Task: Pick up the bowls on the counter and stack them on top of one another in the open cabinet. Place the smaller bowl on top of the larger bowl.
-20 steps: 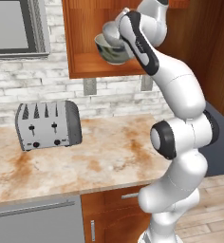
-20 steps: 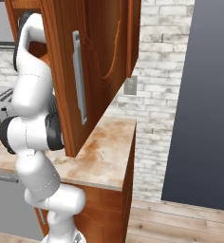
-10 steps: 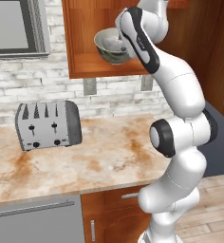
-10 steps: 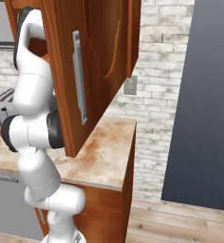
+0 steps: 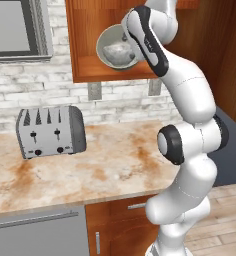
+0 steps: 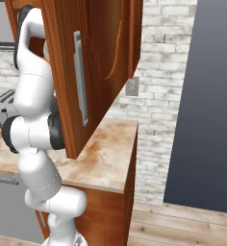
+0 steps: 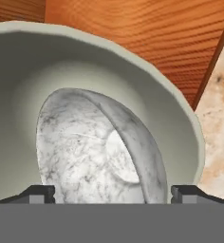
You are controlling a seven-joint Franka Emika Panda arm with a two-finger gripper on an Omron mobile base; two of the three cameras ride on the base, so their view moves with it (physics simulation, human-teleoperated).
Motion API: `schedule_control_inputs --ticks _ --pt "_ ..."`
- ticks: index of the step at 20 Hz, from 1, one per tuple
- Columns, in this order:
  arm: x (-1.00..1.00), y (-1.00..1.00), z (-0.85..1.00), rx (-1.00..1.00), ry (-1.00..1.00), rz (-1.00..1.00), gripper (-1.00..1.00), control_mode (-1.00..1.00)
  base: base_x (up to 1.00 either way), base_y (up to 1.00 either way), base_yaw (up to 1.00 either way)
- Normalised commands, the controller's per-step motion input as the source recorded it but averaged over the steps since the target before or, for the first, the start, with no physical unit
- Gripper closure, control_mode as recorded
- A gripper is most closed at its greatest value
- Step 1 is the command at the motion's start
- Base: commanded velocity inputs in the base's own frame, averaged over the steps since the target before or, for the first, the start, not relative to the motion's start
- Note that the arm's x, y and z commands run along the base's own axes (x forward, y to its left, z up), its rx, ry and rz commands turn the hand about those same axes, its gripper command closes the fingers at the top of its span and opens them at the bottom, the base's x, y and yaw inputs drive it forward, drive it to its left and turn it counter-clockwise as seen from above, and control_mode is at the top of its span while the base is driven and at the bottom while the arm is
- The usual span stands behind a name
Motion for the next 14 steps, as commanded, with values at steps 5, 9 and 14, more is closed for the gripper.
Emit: schedule_control_inputs --ticks 5,9,14 --pt "0.43 -0.02 0.00 -0.01 0.03 0.00 -1.00 -1.00 0.00 0.00 0.00" --pt "0.45 0.00 0.00 -0.03 -0.06 -0.03 -1.00 -1.00 0.00 0.00 0.00" --pt "0.38 0.00 0.00 -0.04 -0.21 -0.02 -1.00 -1.00 0.00 0.00 0.00"
